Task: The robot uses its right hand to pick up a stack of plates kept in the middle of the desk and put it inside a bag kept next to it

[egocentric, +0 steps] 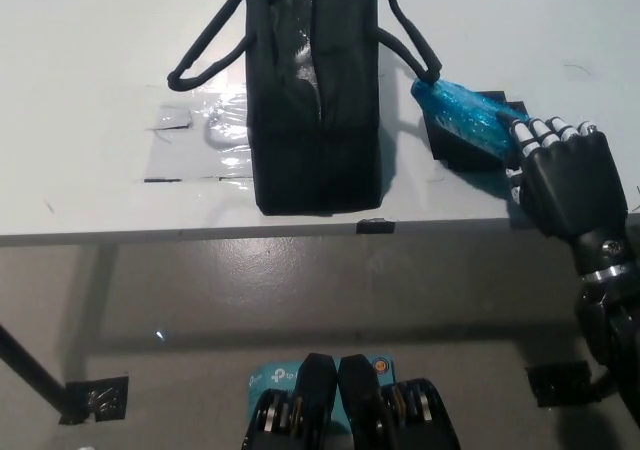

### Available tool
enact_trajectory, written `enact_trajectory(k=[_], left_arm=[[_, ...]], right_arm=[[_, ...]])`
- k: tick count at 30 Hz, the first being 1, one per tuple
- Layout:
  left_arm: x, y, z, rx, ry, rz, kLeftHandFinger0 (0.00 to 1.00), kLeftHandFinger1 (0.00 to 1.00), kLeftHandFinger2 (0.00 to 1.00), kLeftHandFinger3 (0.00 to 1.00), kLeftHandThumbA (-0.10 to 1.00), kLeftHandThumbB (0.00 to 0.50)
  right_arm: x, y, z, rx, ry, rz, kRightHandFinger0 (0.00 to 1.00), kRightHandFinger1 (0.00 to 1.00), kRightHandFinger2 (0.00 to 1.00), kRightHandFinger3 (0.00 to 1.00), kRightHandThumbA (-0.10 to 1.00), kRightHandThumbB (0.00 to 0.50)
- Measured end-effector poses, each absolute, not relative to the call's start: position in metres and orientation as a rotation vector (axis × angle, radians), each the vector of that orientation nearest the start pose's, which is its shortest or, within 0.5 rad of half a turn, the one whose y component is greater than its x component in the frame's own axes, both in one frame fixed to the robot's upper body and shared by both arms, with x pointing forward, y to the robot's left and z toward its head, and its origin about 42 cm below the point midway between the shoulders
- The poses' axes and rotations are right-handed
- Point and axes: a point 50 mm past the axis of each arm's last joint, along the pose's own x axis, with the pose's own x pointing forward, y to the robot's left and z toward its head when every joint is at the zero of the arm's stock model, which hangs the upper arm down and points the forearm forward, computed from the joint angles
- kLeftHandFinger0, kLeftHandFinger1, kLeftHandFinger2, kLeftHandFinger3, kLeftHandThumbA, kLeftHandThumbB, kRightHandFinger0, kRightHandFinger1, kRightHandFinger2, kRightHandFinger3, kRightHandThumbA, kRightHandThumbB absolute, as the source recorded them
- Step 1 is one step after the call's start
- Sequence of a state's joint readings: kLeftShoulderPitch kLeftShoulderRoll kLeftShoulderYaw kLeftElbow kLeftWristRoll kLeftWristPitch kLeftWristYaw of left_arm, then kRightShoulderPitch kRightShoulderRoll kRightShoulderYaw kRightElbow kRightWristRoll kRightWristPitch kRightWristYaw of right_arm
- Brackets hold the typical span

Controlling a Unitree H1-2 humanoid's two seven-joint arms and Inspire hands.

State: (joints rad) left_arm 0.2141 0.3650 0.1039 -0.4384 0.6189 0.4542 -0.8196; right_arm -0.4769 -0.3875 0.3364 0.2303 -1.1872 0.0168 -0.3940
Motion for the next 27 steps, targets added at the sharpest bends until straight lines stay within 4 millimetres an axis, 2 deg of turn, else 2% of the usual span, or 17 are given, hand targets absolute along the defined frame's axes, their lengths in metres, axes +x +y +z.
enact_trajectory(k=[2, 4, 6, 8, 10, 11, 12, 14, 15, 17, 20, 21, 22, 23, 25, 26, 27], left_arm=[[0.197, 0.327, 0.142, 0.803, 0.558, -0.420, 0.72, 0.73, 0.77, 0.83, -0.10, 0.013], [0.197, 0.327, 0.142, 0.800, 0.557, -0.422, 0.72, 0.74, 0.77, 0.84, -0.10, 0.007], [0.197, 0.327, 0.142, 0.798, 0.556, -0.423, 0.72, 0.74, 0.78, 0.85, -0.10, 0.008], [0.197, 0.327, 0.142, 0.797, 0.556, -0.423, 0.74, 0.76, 0.79, 0.86, -0.10, 0.002], [0.197, 0.327, 0.142, 0.796, 0.556, -0.423, 0.74, 0.75, 0.78, 0.86, -0.10, 0.009], [0.197, 0.327, 0.142, 0.796, 0.557, -0.422, 0.74, 0.75, 0.78, 0.86, -0.10, 0.009], [0.198, 0.327, 0.142, 0.796, 0.556, -0.423, 0.74, 0.75, 0.78, 0.86, -0.10, 0.009], [0.198, 0.327, 0.142, 0.794, 0.557, -0.423, 0.73, 0.75, 0.78, 0.86, -0.10, 0.010], [0.198, 0.327, 0.141, 0.793, 0.558, -0.423, 0.72, 0.74, 0.78, 0.85, -0.10, 0.013], [0.198, 0.327, 0.140, 0.791, 0.560, -0.424, 0.70, 0.73, 0.77, 0.84, -0.10, 0.015], [0.198, 0.327, 0.140, 0.790, 0.562, -0.424, 0.70, 0.73, 0.77, 0.84, -0.10, 0.012], [0.198, 0.327, 0.140, 0.790, 0.563, -0.424, 0.71, 0.74, 0.77, 0.85, -0.10, 0.003], [0.198, 0.327, 0.140, 0.789, 0.563, -0.424, 0.73, 0.75, 0.78, 0.87, -0.10, 0.005], [0.198, 0.327, 0.139, 0.789, 0.564, -0.425, 0.73, 0.75, 0.78, 0.87, -0.10, 0.003], [0.198, 0.327, 0.139, 0.788, 0.566, -0.425, 0.73, 0.75, 0.78, 0.88, -0.10, 0.002], [0.198, 0.327, 0.138, 0.788, 0.567, -0.425, 0.73, 0.75, 0.78, 0.88, -0.10, 0.002], [0.198, 0.327, 0.138, 0.787, 0.569, -0.425, 0.73, 0.75, 0.78, 0.88, -0.10, 0.000]], right_arm=[[0.414, -0.236, 0.204, -1.567, -0.661, -0.144, 0.00, 0.01, 0.30, 0.04, -0.10, 0.151], [0.413, -0.236, 0.203, -1.564, -0.656, -0.144, 0.00, 0.04, 0.34, 0.08, -0.10, 0.087], [0.413, -0.236, 0.201, -1.553, -0.647, -0.146, 0.00, 0.05, 0.34, 0.09, -0.10, 0.076], [0.412, -0.236, 0.200, -1.542, -0.638, -0.148, 0.00, 0.14, 0.42, 0.04, -0.08, 0.016], [0.411, -0.238, 0.201, -1.511, -0.618, -0.159, 0.00, 0.25, 0.53, 0.17, -0.10, 0.001], [0.411, -0.237, 0.203, -1.472, -0.596, -0.177, 0.00, 0.24, 0.52, 0.17, -0.10, 0.000], [0.412, -0.236, 0.204, -1.441, -0.577, -0.191, 0.00, 0.23, 0.50, 0.13, -0.10, 0.012], [0.413, -0.235, 0.207, -1.384, -0.545, -0.215, 0.00, 0.05, 0.26, 0.04, -0.10, 0.199], [0.413, -0.235, 0.208, -1.357, -0.531, -0.228, 0.00, 0.00, 0.14, 0.00, -0.10, 0.227], [0.415, -0.238, 0.211, -1.297, -0.496, -0.259, 0.00, 0.00, 0.06, 0.00, -0.10, 0.181], [0.416, -0.241, 0.215, -1.207, -0.450, -0.304, 0.00, 0.00, 0.01, 0.00, -0.10, 0.179], [0.416, -0.243, 0.216, -1.177, -0.436, -0.317, 0.00, 0.00, 0.06, 0.10, -0.10, 0.108], [0.416, -0.245, 0.217, -1.147, -0.422, -0.331, 0.00, 0.00, 0.23, 0.25, -0.10, 0.016], [0.417, -0.247, 0.219, -1.117, -0.410, -0.345, 0.00, 0.00, 0.35, 0.40, -0.10, 0.001], [0.418, -0.252, 0.221, -1.053, -0.383, -0.375, 0.00, 0.00, 0.44, 0.63, -0.10, 0.000], [0.419, -0.254, 0.222, -1.031, -0.374, -0.384, 0.00, 0.00, 0.44, 0.64, -0.10, 0.000], [0.419, -0.258, 0.223, -0.997, -0.359, -0.401, 0.00, 0.00, 0.39, 0.53, -0.10, 0.004]])
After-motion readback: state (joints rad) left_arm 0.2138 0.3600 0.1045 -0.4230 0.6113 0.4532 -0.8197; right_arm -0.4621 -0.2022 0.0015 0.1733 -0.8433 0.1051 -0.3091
